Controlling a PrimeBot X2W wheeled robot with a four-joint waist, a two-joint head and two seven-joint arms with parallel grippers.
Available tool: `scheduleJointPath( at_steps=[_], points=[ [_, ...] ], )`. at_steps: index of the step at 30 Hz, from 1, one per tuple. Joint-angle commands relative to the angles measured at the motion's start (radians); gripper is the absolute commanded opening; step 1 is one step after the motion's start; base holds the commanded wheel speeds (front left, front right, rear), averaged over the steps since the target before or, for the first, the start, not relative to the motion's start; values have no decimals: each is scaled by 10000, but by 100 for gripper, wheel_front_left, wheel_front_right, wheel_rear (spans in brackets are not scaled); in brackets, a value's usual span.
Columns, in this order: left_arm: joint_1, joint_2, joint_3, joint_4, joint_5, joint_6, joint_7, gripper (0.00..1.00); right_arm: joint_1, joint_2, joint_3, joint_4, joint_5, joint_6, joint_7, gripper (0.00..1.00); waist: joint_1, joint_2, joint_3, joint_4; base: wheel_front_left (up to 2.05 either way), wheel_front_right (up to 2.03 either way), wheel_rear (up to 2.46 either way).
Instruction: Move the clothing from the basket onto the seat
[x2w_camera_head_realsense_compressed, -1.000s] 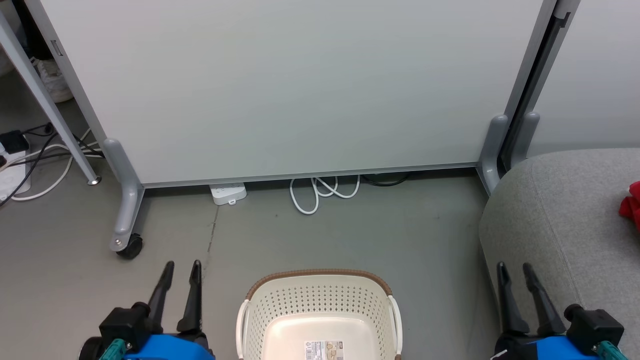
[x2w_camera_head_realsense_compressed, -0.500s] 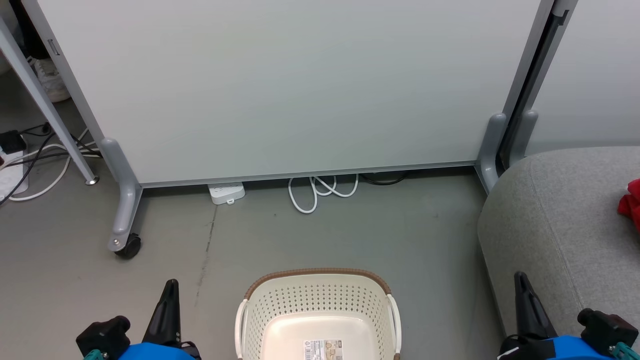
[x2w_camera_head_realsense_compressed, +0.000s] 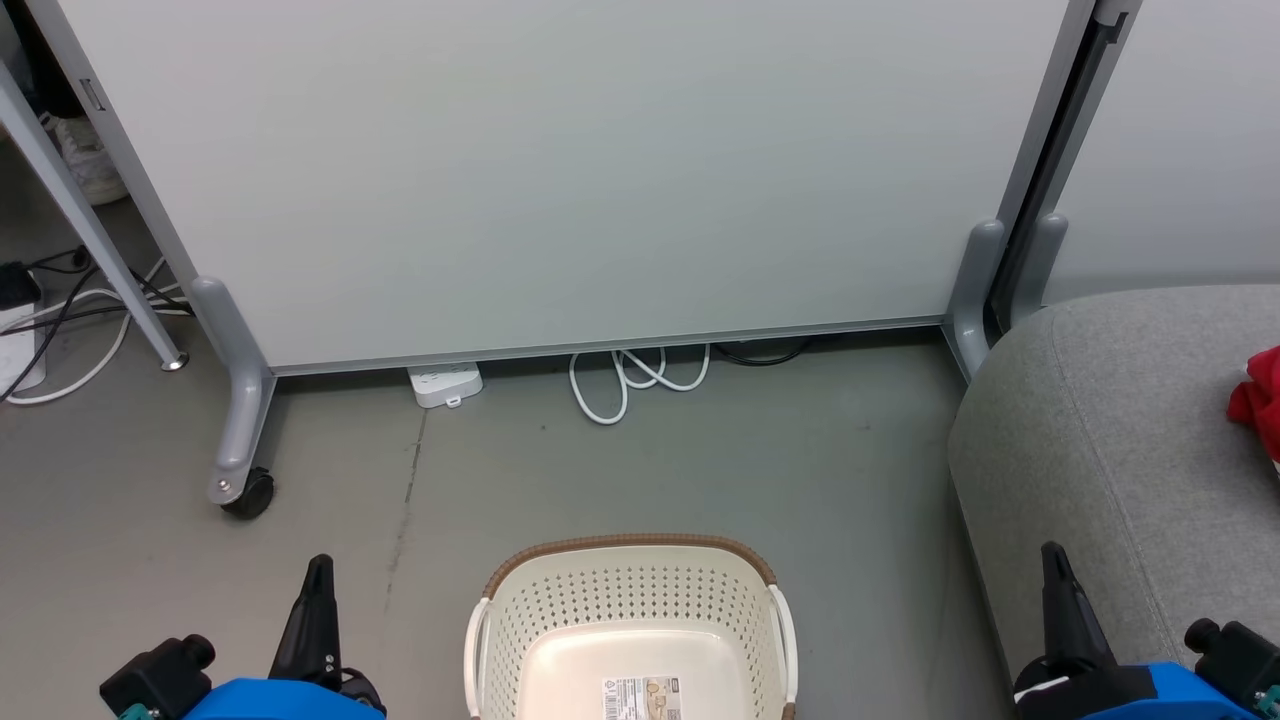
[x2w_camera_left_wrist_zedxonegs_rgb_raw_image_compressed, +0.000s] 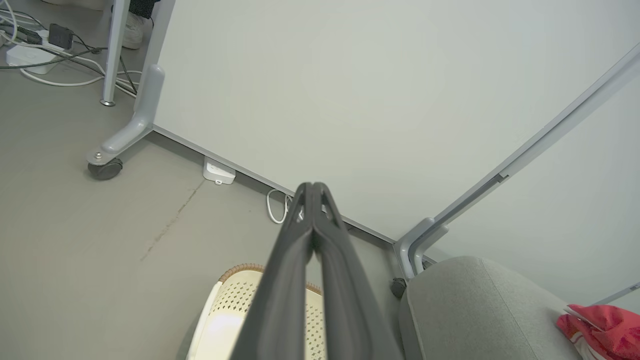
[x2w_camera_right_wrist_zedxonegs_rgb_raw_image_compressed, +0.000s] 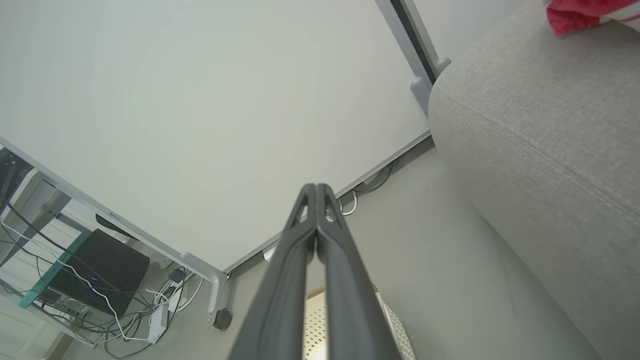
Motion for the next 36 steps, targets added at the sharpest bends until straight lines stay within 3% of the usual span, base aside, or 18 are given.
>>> scheduleJointPath(
  at_steps=[1, 36],
  points=[
    [-228, 37, 95, -204, -330, -28, 84, 0, -357, 12, -50, -177, 326, 0, 67, 0, 0, 0, 4, -9, 0, 0, 0],
    [-307, 61, 686, -612, -4660, -180, 1231, 0, -734, 56, -328, -309, 4646, -2, 1243, 0, 0, 0, 121, -275, 0, 0, 0]
  ],
)
